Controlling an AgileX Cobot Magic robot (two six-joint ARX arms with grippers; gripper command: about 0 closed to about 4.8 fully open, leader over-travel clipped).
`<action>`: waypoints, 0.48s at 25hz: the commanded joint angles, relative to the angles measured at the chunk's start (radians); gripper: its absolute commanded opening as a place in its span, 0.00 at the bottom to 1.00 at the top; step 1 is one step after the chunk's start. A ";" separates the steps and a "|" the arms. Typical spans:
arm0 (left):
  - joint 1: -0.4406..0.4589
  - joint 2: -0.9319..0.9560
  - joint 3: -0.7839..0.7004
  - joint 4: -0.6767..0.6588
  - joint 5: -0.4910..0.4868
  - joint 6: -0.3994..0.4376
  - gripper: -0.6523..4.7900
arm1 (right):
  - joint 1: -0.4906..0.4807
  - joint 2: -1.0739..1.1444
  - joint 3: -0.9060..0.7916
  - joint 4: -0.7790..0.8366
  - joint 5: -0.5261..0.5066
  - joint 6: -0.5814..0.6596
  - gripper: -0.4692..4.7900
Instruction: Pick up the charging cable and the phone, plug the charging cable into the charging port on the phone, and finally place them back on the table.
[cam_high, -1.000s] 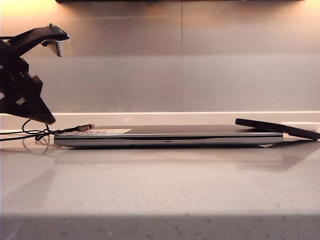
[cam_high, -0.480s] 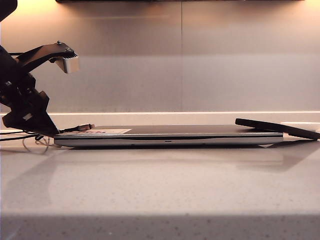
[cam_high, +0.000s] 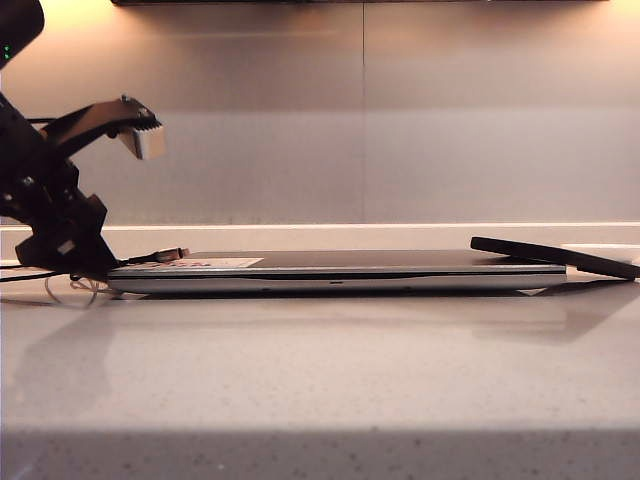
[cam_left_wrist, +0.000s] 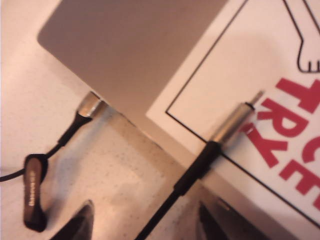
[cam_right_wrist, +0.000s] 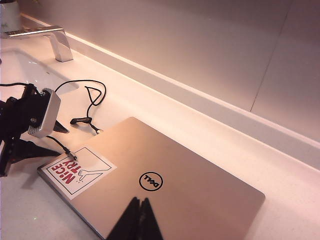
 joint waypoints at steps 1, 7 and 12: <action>-0.015 0.019 0.002 0.044 0.006 0.000 0.59 | -0.001 -0.001 0.006 0.018 -0.001 -0.003 0.08; -0.083 0.061 0.002 0.075 0.006 0.000 0.56 | -0.001 -0.001 0.006 0.019 -0.001 -0.002 0.08; -0.087 0.089 0.002 0.108 0.007 -0.003 0.55 | -0.001 -0.001 0.006 0.020 -0.001 -0.002 0.08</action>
